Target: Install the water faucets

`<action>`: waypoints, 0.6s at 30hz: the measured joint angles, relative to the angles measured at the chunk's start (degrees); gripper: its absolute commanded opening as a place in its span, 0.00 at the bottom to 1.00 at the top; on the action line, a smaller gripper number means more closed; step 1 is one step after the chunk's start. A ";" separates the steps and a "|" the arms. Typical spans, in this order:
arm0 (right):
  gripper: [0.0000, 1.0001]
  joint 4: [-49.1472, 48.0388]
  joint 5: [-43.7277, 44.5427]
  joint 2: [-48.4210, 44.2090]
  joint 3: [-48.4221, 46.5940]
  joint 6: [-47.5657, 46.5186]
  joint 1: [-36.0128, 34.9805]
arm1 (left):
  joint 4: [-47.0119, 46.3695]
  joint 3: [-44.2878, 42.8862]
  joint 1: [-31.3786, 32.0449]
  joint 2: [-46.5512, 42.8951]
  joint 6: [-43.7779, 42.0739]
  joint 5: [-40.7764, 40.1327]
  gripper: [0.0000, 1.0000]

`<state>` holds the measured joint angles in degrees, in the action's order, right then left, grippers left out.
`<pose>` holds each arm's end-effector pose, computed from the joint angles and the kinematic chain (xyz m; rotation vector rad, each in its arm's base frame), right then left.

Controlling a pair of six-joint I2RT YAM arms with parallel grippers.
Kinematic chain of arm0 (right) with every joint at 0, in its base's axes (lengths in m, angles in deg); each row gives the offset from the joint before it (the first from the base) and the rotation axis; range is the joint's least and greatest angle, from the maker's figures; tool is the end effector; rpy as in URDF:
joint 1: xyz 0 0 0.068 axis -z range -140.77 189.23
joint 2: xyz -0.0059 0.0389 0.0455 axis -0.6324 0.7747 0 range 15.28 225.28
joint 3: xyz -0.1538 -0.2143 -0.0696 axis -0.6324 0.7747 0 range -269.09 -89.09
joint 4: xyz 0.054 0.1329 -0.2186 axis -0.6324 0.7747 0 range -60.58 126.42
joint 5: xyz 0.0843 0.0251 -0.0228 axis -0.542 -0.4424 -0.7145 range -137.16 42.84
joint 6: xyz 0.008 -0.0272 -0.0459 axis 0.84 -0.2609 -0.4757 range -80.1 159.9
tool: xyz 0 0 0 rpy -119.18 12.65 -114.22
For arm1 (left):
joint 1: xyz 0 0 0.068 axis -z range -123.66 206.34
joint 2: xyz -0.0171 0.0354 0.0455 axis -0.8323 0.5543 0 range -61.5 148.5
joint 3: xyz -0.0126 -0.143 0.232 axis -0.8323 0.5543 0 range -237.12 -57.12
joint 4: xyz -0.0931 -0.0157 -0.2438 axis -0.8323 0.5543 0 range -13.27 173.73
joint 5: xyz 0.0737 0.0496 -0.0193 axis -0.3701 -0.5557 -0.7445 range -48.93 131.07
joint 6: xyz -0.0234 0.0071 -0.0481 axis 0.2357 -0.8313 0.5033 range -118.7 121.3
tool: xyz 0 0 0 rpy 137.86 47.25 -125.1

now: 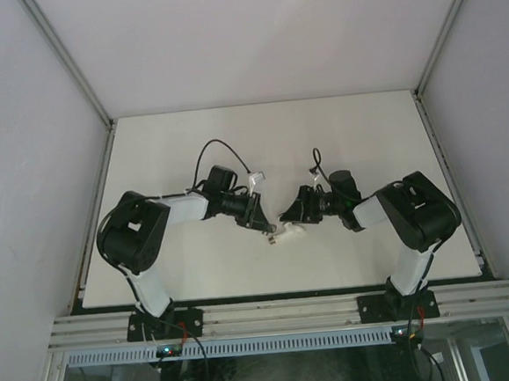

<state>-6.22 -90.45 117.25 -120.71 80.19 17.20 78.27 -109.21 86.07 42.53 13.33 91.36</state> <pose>0.2649 0.1336 0.1043 -0.1070 2.3484 1.4052 0.2815 -0.1923 0.1359 0.7704 2.4207 -1.3960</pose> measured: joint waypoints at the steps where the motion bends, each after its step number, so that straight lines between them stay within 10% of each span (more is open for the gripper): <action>1: 0.62 -0.72 -0.11 0.00 0.46 0.22 -0.02 | -0.22 0.11 -0.02 0.00 0.00 -0.09 0.00; 18: 0.64 8.04 1.25 -7.06 3.37 -4.33 2.56 | -0.42 9.16 0.13 -8.28 0.74 -2.36 0.00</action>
<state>1.82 -89.21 110.19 -117.34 75.87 19.76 77.86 -100.06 86.20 34.24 14.07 88.99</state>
